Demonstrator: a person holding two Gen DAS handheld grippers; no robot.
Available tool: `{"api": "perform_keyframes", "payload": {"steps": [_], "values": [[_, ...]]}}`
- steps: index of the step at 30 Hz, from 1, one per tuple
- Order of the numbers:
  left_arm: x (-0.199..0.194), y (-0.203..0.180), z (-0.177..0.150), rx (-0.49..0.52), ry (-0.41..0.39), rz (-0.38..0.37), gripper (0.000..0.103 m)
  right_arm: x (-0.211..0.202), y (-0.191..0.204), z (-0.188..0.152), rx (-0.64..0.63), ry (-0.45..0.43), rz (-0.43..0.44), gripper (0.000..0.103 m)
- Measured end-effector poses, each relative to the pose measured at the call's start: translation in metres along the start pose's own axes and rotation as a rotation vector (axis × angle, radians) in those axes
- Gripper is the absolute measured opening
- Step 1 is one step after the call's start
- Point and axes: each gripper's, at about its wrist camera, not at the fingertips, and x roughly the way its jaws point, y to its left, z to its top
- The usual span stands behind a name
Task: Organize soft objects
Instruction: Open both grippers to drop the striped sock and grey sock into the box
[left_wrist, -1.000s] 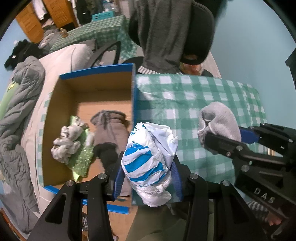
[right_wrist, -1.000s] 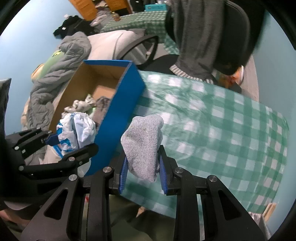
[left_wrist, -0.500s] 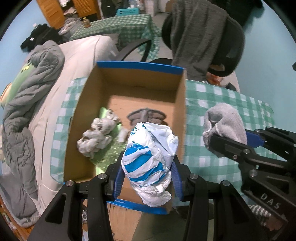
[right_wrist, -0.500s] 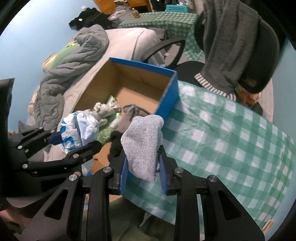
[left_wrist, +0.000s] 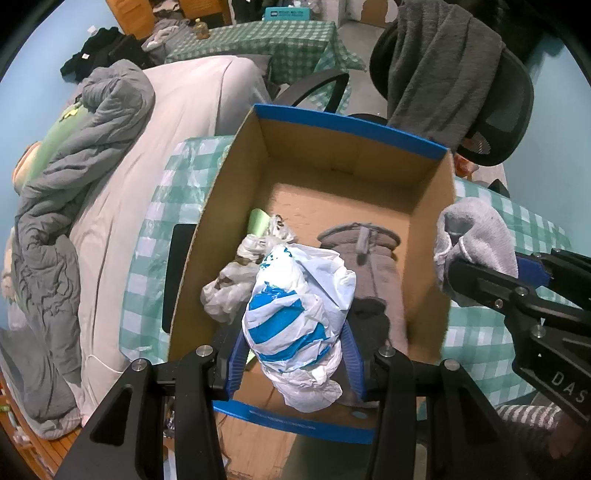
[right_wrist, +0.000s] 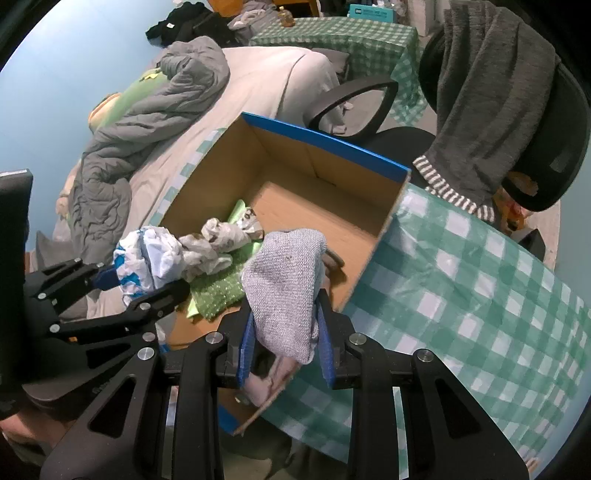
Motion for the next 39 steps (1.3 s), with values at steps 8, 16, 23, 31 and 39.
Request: {"api": "perform_keyframes", "payload": {"steps": [8, 16, 23, 31, 39], "values": [[0.011, 0.008, 0.005, -0.002, 0.019, 0.007, 0.046, 0.015, 0.010, 0.016, -0.009, 0.022, -0.001, 0.028], [0.011, 0.014, 0.008, -0.005, 0.026, 0.018, 0.050, 0.017, 0.015, 0.022, -0.005, 0.025, -0.011, 0.035], [0.006, 0.018, 0.005, -0.009, 0.024, 0.031, 0.060, 0.011, 0.016, 0.021, 0.009, 0.013, -0.011, 0.045], [-0.008, 0.016, 0.000, -0.013, 0.013, 0.029, 0.072, -0.006, 0.016, 0.016, 0.016, -0.009, -0.017, 0.059], [-0.031, 0.005, -0.007, 0.000, -0.012, 0.022, 0.081, -0.031, 0.007, 0.006, 0.048, -0.040, -0.036, 0.064]]}}
